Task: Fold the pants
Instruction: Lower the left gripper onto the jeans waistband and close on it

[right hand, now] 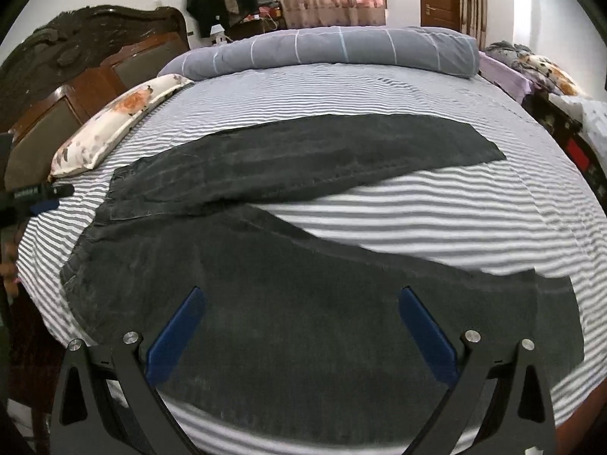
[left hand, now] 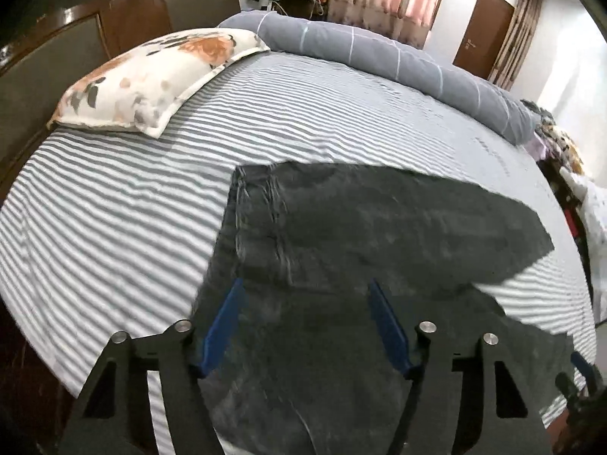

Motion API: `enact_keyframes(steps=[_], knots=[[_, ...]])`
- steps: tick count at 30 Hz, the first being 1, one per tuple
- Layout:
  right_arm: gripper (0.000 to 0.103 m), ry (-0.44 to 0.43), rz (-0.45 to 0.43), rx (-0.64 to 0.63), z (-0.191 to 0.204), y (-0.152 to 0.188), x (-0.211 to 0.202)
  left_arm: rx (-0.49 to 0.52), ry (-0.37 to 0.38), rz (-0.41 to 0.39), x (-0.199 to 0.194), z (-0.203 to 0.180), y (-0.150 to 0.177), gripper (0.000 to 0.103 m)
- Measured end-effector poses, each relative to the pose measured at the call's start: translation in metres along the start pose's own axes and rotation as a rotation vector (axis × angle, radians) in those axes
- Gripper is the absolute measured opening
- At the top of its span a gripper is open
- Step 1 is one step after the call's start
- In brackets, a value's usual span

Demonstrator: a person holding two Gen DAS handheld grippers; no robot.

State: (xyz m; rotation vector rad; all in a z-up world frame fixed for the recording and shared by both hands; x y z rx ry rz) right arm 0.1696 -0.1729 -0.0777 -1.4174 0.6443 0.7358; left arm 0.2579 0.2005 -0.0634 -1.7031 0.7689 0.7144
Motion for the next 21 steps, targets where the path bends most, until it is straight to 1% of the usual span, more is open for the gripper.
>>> enact_keyframes(steps=[2, 4, 5, 7, 8, 9, 11, 14, 18, 21], knots=[[0.102, -0.004, 0.008, -0.006, 0.003, -0.007, 0.010, -0.023, 0.014, 0.012, 0.014, 0.011, -0.014, 0.060], [0.102, -0.004, 0.015, -0.009, 0.005, -0.011, 0.019, -0.056, 0.046, 0.024, 0.027, 0.022, -0.026, 0.057], [0.102, -0.003, 0.020, -0.010, 0.007, -0.013, 0.025, -0.079, 0.055, 0.030, 0.035, 0.030, -0.032, 0.053], [0.102, -0.003, 0.034, -0.009, 0.009, -0.014, 0.035, -0.136, 0.081, 0.046, 0.051, 0.045, -0.041, 0.050], [0.102, -0.005, 0.043, -0.009, 0.011, -0.015, 0.041, -0.167, 0.093, 0.059, 0.059, 0.051, -0.044, 0.045], [0.102, -0.006, 0.055, -0.010, 0.012, -0.016, 0.048, -0.205, 0.120, 0.074, 0.070, 0.060, -0.049, 0.042], [0.102, 0.000, 0.071, -0.015, 0.013, -0.017, 0.058, -0.245, 0.164, 0.091, 0.086, 0.068, -0.055, 0.038], [0.102, 0.006, 0.089, -0.020, 0.016, -0.021, 0.072, -0.261, 0.141, 0.094, 0.102, 0.078, -0.062, 0.038], [0.102, 0.011, 0.088, -0.038, 0.022, -0.034, 0.086, -0.297, 0.158, 0.122, 0.120, 0.088, -0.060, 0.038], [0.102, 0.012, 0.082, -0.053, 0.027, -0.043, 0.095, -0.301, 0.145, 0.126, 0.129, 0.094, -0.060, 0.038]])
Point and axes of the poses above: each gripper's, at about its wrist camera, not at the fingertips, and x roughly the way its jaws point, z to its left, y to its underside, the point moved 5 cm from there along x, roughly the way its jaws point, and after that the axes turned 3 degrees about y, right-handed, at the moved point
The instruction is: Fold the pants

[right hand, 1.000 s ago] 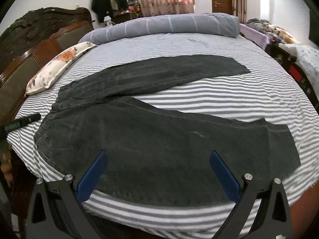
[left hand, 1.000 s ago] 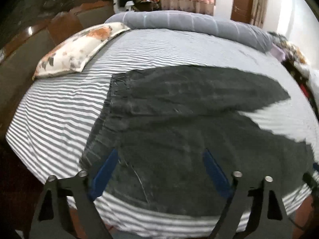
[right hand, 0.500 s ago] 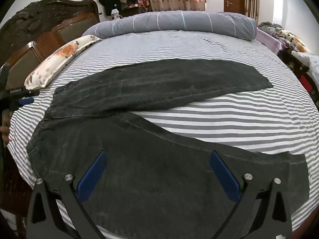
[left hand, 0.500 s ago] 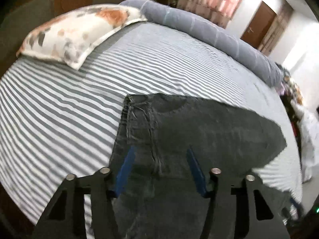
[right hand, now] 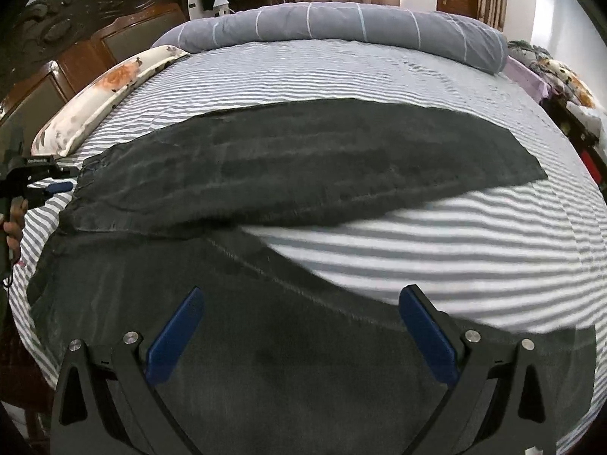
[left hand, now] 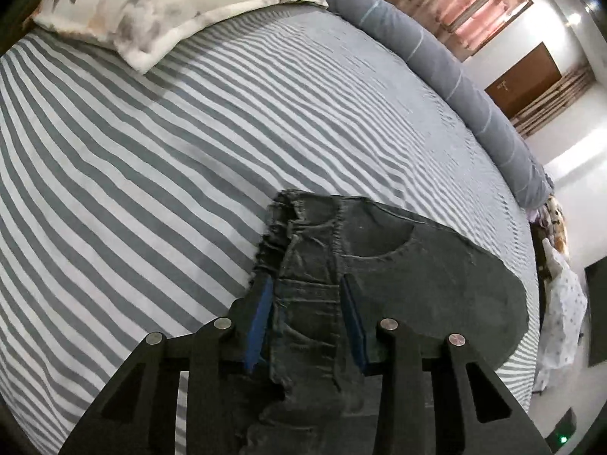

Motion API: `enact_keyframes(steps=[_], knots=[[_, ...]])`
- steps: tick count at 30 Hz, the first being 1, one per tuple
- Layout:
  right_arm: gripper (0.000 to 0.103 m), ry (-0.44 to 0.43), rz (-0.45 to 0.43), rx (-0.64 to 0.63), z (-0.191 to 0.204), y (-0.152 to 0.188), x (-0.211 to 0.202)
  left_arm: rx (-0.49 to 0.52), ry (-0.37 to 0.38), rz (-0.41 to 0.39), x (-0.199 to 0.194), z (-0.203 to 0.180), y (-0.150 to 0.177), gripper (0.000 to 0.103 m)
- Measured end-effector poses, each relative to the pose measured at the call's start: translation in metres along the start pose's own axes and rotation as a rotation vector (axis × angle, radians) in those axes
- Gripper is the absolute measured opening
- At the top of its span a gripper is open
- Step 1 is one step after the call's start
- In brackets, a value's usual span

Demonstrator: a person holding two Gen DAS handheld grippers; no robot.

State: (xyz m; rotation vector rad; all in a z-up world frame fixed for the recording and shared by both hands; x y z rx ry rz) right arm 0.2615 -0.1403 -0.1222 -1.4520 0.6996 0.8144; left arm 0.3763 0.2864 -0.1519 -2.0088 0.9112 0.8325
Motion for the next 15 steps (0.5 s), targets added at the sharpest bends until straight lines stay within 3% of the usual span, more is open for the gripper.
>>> enact_keyframes(steps=[3, 11, 15], knots=[[0.102, -0.005, -0.008, -0.011, 0.006, -0.012, 0.007, 0.008, -0.006, -0.003, 0.009, 0.003, -0.004, 0.038], [0.102, -0.018, -0.016, -0.048, 0.022, -0.031, 0.026, -0.019, 0.066, -0.011, 0.030, 0.003, -0.023, 0.038], [0.101, -0.093, -0.015, -0.080, 0.026, -0.052, 0.039, -0.059, 0.113, -0.054, 0.033, 0.005, -0.033, 0.038]])
Point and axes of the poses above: each gripper's, at about its wrist camera, not at the fingertips, and x roughly the way its jaws point, z to its left, y to its underside, the point moved 5 cm from there along x, roughly the way its jaws point, and after that the axes turned 3 degrees about y, right-handed, at the moved point
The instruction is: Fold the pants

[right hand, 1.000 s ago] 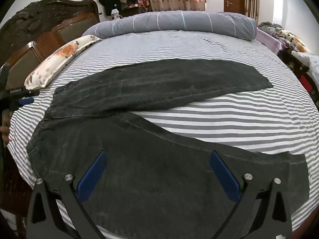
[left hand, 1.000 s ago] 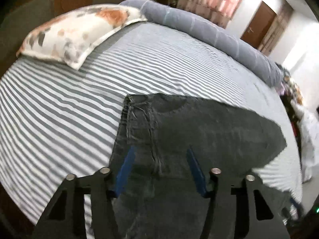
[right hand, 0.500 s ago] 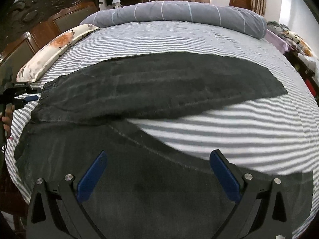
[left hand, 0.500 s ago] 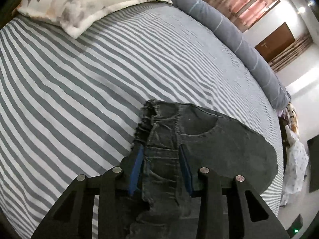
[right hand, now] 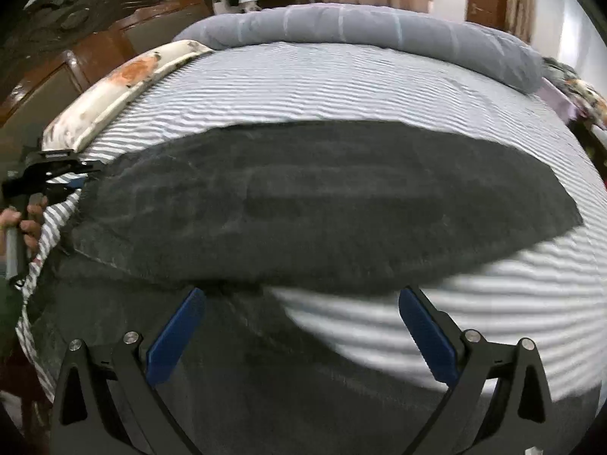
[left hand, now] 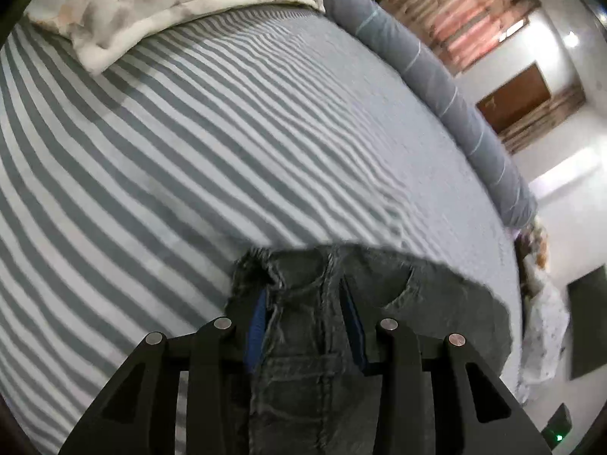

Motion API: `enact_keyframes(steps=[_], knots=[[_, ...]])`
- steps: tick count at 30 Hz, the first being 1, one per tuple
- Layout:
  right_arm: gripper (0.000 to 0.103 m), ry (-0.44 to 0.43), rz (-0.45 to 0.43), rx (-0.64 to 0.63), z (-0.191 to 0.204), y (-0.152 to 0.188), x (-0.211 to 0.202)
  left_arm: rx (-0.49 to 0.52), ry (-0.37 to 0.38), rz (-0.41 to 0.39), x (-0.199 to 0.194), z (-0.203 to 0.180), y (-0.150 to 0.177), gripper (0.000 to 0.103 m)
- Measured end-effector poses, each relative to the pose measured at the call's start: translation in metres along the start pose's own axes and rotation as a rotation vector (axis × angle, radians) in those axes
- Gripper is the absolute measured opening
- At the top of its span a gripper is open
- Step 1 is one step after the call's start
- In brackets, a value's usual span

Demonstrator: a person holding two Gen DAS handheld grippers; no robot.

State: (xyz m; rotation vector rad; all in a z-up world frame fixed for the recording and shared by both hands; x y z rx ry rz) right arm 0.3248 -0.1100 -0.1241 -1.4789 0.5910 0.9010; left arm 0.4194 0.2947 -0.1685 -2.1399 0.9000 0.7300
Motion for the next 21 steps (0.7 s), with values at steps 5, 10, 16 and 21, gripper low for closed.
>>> enact_keyframes(steps=[5, 10, 16, 21], knots=[[0.101, -0.057, 0.007, -0.117, -0.005, -0.054, 0.027, -0.022, -0.001, -0.054, 0.007, 0.003, -0.004, 0.038], [0.101, -0.063, 0.048, -0.259, -0.010, -0.119, 0.067, 0.039, -0.062, -0.127, -0.002, -0.003, -0.002, 0.010], [0.098, -0.131, 0.095, -0.443, 0.016, -0.167, 0.110, 0.092, 0.063, -0.244, -0.041, -0.025, 0.004, 0.007], [0.082, -0.234, 0.177, -0.644, 0.048, -0.182, 0.134, 0.157, 0.127, -0.343, -0.079, -0.043, 0.012, 0.005]])
Point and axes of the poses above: each gripper's, at about its wrist camera, not at the fingertips, and x roughly the way its jaws point, z to its left, y to its underside, the point moved 5 cm from there along x, roughly the way its jaws point, and after that the axes turned 3 degrees about y, right-handed, at the moved point
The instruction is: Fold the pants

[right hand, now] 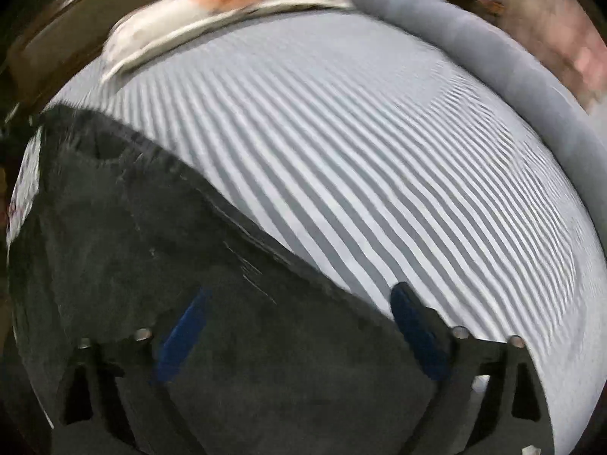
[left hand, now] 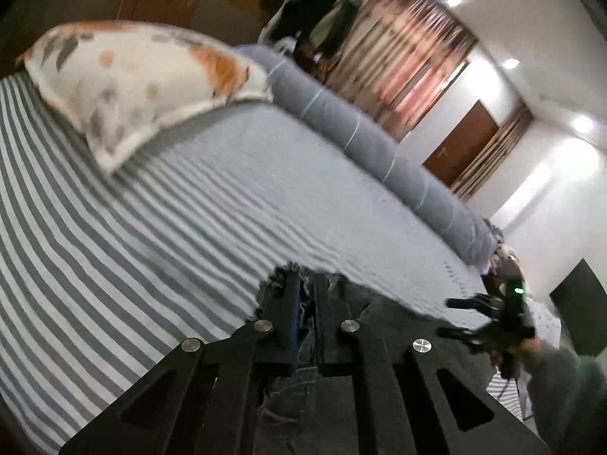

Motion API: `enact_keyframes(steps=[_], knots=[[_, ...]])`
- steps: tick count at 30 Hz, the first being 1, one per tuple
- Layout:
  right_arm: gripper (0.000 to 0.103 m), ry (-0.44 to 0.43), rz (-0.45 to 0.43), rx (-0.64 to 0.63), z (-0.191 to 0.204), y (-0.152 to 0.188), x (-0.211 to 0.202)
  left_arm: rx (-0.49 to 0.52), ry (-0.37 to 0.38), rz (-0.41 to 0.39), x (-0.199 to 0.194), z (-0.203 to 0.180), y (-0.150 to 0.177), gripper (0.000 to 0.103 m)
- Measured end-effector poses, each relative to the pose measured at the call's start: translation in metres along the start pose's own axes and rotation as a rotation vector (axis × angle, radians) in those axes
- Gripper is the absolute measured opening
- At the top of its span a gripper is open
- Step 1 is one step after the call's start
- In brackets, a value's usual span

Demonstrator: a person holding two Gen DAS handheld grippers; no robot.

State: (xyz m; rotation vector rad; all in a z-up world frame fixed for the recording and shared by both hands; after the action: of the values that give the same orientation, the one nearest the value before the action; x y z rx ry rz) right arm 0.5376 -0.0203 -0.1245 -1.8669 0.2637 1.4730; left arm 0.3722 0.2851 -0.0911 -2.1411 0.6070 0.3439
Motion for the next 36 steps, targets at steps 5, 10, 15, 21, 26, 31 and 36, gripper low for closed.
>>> enact_keyframes(steps=[5, 10, 15, 21, 26, 31, 36], knots=[[0.069, -0.100, 0.125, -0.095, -0.007, -0.013, 0.026, 0.003, -0.007, -0.056, -0.016, 0.001, -0.014, 0.005], [0.067, -0.121, 0.102, -0.042, -0.021, -0.007, 0.032, -0.049, -0.047, 0.116, 0.009, 0.026, 0.002, 0.005], [0.067, -0.141, 0.025, 0.047, -0.024, 0.004, 0.027, -0.074, -0.054, 0.254, 0.015, 0.042, 0.022, 0.009], [0.067, -0.142, -0.027, 0.078, -0.019, -0.003, 0.016, -0.070, 0.013, 0.343, 0.035, 0.042, 0.030, 0.025], [0.067, -0.118, -0.045, 0.090, -0.025, -0.007, 0.009, -0.168, -0.016, 0.388, 0.055, 0.065, 0.036, 0.025], [0.067, -0.107, -0.071, 0.123, -0.031, -0.009, 0.008, -0.210, 0.056, 0.398, 0.070, 0.070, 0.035, 0.031], [0.067, -0.105, -0.067, 0.140, -0.032, -0.004, 0.014, -0.303, 0.114, 0.397, 0.070, 0.080, 0.030, 0.031]])
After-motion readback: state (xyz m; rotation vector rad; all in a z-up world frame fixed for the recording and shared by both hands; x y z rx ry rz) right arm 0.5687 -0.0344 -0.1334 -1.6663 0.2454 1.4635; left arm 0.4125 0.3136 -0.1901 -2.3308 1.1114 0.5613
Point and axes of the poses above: each gripper's, at about its wrist camera, not at the fingertips, and x roughly the way its jaws point, z to its left, y to its underside, the point moved 5 cm from there along x, roughly the way its jaws point, and after that the axes turned 3 degrees about y, right-handed, at the moved point
